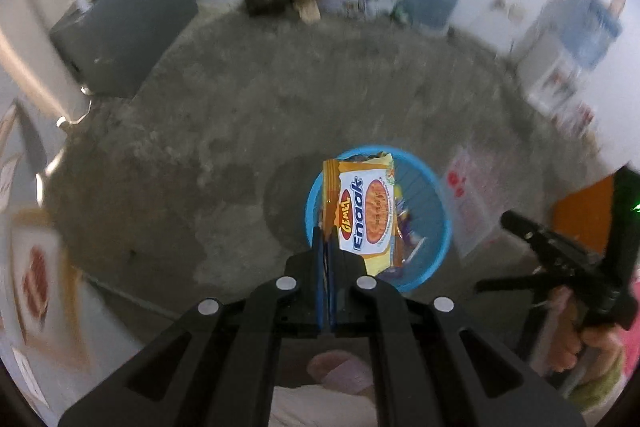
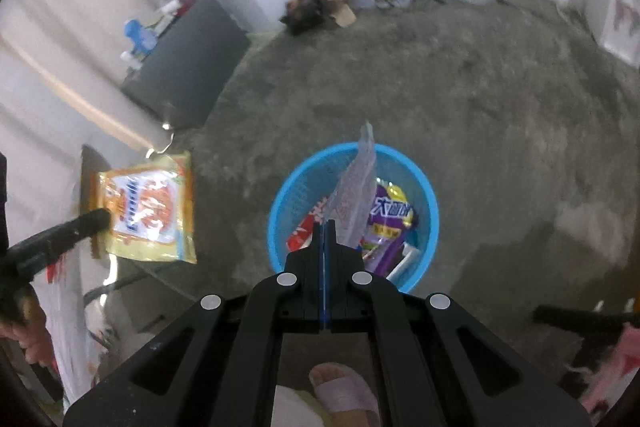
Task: Collect trash
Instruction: 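Open the left gripper to drop the Enaak packet into the wastebasket, then move both tools back to the red wrapper and clear plastic cup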
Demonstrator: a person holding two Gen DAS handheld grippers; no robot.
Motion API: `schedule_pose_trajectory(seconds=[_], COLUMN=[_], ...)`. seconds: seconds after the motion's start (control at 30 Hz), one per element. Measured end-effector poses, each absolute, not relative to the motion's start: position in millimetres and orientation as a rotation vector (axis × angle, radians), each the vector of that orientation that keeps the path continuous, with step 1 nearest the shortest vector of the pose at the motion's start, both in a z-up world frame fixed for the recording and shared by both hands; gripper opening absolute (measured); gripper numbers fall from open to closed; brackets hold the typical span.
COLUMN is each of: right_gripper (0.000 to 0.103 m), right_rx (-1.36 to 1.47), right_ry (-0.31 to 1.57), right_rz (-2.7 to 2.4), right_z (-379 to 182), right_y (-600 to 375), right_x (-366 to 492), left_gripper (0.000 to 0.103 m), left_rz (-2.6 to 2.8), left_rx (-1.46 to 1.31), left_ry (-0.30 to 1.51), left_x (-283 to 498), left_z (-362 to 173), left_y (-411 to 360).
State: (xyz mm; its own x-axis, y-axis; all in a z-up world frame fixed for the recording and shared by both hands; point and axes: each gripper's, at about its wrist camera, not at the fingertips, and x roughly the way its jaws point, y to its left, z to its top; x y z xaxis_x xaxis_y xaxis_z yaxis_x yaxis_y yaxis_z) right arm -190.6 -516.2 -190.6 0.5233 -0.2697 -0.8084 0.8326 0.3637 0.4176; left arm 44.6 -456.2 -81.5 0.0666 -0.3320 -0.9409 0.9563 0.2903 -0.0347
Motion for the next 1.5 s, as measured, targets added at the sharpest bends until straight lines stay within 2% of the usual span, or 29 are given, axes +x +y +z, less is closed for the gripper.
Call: schedule_pose_trajectory(seconds=[0.3, 0.37, 0.43, 0.47, 0.5, 0.83, 1.07, 1.27, 1.5], right_gripper=[0.0, 0.004, 0.01, 0.024, 0.033, 0.039, 0.047, 0.048, 0.048], right_rx=[1.012, 1.03, 1.041, 1.05, 1.067, 1.067, 1.017, 0.962, 0.817], right_ry=[0.711, 0.706, 0.719, 0.72, 0.708, 0.658, 0.622, 0.589, 0.559], right_rz=[-0.828, -0.817, -0.818, -0.807, -0.79, -0.751, -0.724, -0.679, -0.562], right_z=[-217, -224, -231, -234, -235, -221, -203, -176, -121], right_y=[-534, -536, -540, -541, -542, -541, -536, -531, -514], right_x=[-190, -189, -189, -188, -190, -198, -197, -189, -148], left_gripper=[0.002, 0.004, 0.019, 0.037, 0.045, 0.05, 0.05, 0.05, 0.05], left_rz=[-1.028, -1.023, -1.023, -1.007, -1.0, -1.086, -1.12, -1.101, -1.005], left_rx=[1.044, 1.066, 1.06, 1.066, 1.055, 0.897, 0.768, 0.605, 0.402], left_ry=[1.054, 1.072, 1.116, 1.122, 1.127, 1.115, 1.079, 1.017, 0.874], left_x=[25, 23, 25, 26, 26, 24, 32, 58, 110], left_z=[-166, -180, -191, -194, -194, -154, -111, -62, -3], left_y=[-523, -532, -538, -540, -540, -530, -506, -455, -357])
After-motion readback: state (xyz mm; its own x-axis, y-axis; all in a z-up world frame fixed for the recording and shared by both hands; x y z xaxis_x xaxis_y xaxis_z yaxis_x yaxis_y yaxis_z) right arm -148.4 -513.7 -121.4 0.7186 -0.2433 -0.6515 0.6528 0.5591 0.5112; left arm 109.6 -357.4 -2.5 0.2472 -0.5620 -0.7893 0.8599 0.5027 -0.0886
